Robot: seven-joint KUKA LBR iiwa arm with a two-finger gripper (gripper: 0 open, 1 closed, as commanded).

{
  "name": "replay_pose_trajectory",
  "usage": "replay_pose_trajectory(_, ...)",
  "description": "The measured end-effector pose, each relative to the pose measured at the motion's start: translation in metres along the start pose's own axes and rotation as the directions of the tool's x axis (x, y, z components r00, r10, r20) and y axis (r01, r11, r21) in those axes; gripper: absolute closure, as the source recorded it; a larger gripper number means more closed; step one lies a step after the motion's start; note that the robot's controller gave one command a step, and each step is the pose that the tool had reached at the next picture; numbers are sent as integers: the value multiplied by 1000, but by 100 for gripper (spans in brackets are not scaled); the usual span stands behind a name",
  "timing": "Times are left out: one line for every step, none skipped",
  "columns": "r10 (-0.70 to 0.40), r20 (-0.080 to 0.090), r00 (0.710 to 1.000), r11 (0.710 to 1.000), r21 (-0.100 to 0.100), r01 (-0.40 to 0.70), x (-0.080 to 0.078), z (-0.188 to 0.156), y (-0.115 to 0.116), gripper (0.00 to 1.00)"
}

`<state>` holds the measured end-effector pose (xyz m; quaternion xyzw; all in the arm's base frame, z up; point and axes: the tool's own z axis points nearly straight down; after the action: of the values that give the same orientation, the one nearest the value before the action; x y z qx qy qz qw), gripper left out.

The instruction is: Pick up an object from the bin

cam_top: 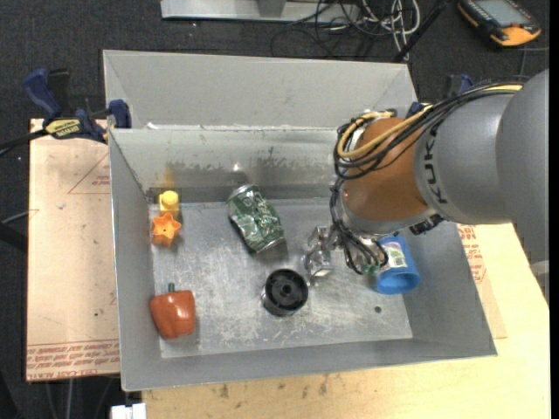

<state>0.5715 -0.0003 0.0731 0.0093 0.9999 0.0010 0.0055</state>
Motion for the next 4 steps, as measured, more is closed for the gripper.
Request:
replay_pose_trajectory(-6,-13,1000,1000,1,6,4,-33,-2,100)
replay_pose_trajectory(25,-9,1000,1000,1,-25,7,-61,1,0)
replay_pose_trajectory(25,-9,1000,1000,1,-25,7,-61,1,0)
replay_pose_trajectory(-40,-6,999,999,1,40,23,-22,23,0)
